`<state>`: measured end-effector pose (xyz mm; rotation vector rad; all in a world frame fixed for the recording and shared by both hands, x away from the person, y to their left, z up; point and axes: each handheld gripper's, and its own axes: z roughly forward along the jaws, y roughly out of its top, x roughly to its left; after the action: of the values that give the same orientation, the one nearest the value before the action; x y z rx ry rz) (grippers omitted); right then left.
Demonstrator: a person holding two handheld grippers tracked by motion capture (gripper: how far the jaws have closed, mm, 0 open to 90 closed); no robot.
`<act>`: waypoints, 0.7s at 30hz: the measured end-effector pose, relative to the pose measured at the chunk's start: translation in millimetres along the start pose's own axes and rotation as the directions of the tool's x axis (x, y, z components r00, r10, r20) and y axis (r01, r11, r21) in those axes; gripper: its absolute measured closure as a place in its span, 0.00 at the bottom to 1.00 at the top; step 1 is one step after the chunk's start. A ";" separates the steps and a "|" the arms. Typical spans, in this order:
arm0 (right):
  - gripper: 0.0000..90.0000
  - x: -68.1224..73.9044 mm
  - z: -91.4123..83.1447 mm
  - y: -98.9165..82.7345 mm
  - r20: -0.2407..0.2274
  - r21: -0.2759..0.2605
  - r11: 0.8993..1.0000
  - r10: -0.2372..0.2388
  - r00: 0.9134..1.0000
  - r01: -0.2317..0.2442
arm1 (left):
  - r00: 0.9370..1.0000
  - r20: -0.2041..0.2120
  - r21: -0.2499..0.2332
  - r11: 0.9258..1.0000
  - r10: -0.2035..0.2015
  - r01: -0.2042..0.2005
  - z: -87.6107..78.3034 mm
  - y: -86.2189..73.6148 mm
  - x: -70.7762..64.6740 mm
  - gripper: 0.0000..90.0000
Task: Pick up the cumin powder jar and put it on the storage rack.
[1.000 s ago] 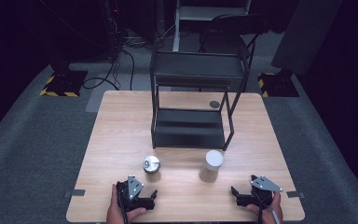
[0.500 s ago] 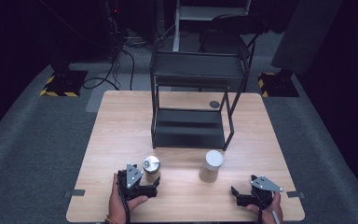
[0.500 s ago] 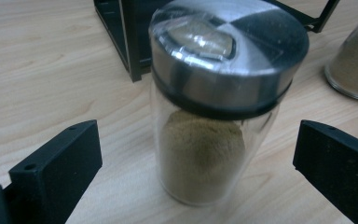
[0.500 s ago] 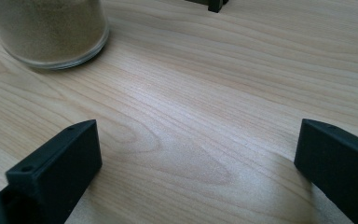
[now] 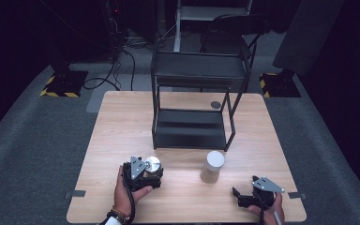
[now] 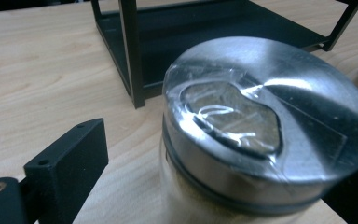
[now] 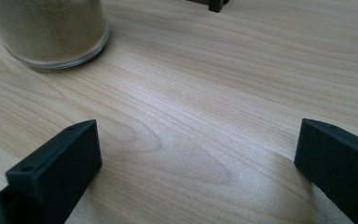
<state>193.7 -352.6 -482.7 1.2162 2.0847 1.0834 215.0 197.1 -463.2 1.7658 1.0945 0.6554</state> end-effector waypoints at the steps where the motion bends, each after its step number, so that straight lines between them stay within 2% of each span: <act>1: 0.00 -0.1 0.0 0.0 0.000 0.000 1.000 0.000 1.000 0.000 | 1.000 0.006 -0.007 1.000 0.002 -0.002 0.9 -1.1 0.6 0.10; 4: 0.00 0.0 0.0 0.0 0.000 0.000 1.000 -0.001 1.000 0.001 | 0.999 0.041 -0.018 1.000 0.013 -0.012 4.2 -2.5 5.3 0.19; 9: 0.00 -0.4 0.1 0.2 -0.001 0.001 1.000 -0.001 1.000 0.001 | 0.997 0.072 -0.039 0.999 0.027 -0.024 8.2 -5.0 9.5 0.27; 11: 0.00 -0.5 0.2 0.2 -0.001 0.000 1.000 -0.001 1.000 0.001 | 0.996 0.079 -0.047 0.998 0.033 -0.030 9.3 -6.3 9.6 0.34; 17: 0.00 -0.3 0.3 0.3 0.000 0.000 1.000 0.000 1.000 0.000 | 0.996 0.082 -0.045 0.998 0.037 -0.034 9.2 -5.2 10.5 0.35; 21: 0.00 -0.3 0.3 0.4 0.000 0.001 1.000 0.000 1.000 0.000 | 0.997 0.083 -0.032 0.999 0.004 -0.002 8.7 -2.0 11.8 0.35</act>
<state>194.3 -352.6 -482.6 1.2171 2.0852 1.0829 226.6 204.2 -469.1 1.7519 1.0198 0.5933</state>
